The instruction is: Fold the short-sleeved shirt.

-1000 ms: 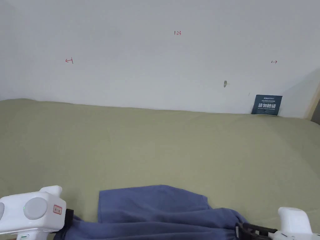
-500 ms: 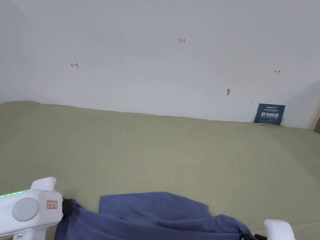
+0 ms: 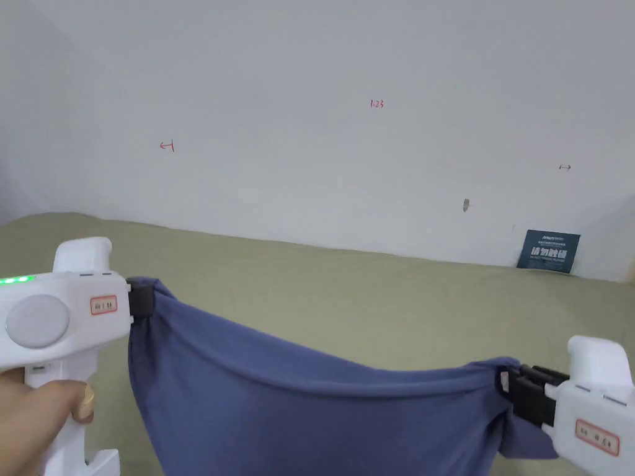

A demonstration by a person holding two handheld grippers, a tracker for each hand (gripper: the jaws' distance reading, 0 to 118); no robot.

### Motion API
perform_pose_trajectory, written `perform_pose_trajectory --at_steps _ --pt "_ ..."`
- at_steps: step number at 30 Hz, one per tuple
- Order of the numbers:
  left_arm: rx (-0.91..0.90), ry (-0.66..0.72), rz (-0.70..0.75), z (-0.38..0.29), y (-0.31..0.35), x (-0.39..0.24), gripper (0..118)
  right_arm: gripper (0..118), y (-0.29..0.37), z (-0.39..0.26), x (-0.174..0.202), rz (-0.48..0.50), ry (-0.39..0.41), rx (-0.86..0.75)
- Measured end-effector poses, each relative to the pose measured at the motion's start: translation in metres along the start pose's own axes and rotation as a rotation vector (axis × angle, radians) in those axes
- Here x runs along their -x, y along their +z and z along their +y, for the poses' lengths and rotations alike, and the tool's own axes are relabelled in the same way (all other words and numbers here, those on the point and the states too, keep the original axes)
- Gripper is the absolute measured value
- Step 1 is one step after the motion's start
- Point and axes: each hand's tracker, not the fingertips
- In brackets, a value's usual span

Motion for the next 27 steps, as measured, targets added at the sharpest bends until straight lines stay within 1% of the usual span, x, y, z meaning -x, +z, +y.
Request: perform_pose_trajectory --at_steps 5,8,14,16,18,20,27 --pt "-0.043 -0.058 0.01 0.038 0.005 -0.011 3 4 -0.002 0.055 0.001 -0.016 0.01 -0.098" --pt "-0.069 -0.054 -0.009 0.058 0.006 -0.015 3 4 -0.006 0.088 0.004 -0.065 0.069 -0.132" --pt "-0.101 -0.101 0.014 0.094 -0.002 -0.026 3 4 -0.016 0.146 0.002 -0.091 0.04 -0.183" --pt "-0.105 -0.102 0.013 0.102 0.001 -0.032 3 4 -0.02 0.162 0.003 -0.105 0.057 -0.208" --pt "-0.124 -0.083 0.015 0.107 0.002 -0.034 3 4 -0.022 0.174 0.004 -0.104 0.066 -0.239" --pt "-0.152 -0.066 0.005 0.112 0.0 -0.034 3 4 -0.022 0.183 0.007 -0.113 0.049 -0.278" --pt "-0.156 -0.056 0.005 0.123 -0.011 -0.037 4 4 -0.033 0.187 0.004 -0.134 0.031 -0.284"
